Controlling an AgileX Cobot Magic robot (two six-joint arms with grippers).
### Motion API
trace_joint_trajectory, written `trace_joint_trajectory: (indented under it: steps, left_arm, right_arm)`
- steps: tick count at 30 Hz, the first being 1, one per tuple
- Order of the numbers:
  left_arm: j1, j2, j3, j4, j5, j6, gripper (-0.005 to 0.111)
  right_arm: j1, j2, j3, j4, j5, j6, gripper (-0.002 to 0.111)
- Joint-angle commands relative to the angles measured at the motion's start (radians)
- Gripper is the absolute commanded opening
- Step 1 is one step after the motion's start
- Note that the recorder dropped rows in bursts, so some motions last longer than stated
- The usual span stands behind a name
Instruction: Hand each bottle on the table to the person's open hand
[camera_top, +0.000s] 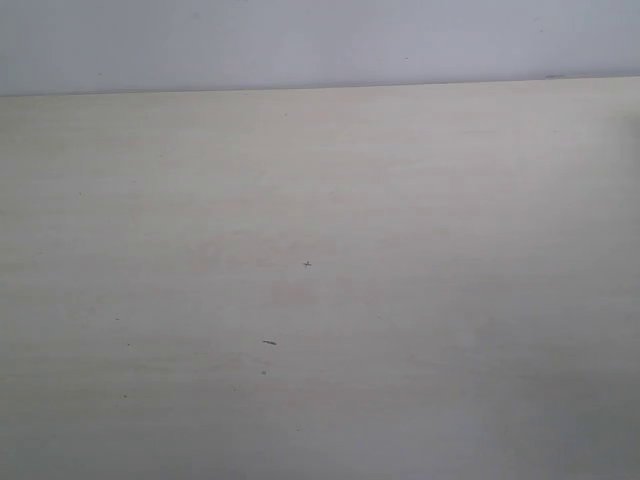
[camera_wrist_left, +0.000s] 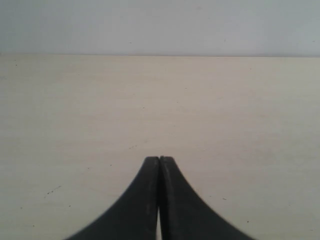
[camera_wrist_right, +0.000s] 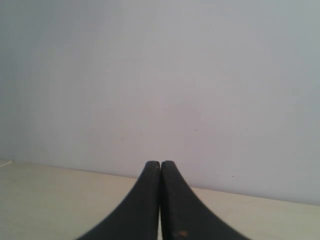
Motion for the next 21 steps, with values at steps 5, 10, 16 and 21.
trace_joint_trajectory:
  steps: [5,10,16,21]
  left_arm:
    - [0.003,-0.007,0.003,-0.007,-0.005,-0.002,0.001]
    - [0.003,-0.007,0.003,-0.007,-0.005,-0.002,0.001]
    - [0.003,-0.007,0.003,-0.007,-0.005,-0.002,0.001]
    - [0.003,-0.007,0.003,-0.007,-0.005,-0.002,0.001]
  right_arm:
    - [0.001,-0.004,0.005,-0.001,0.008,-0.003,0.0]
    - [-0.039,-0.085,0.005,-0.007,0.094,-0.139,0.0]
    - [-0.183,-0.21,0.005,-0.005,0.089,-0.136,0.0]
    - [-0.295,-0.297,0.005,-0.004,0.098,-0.134,0.0]
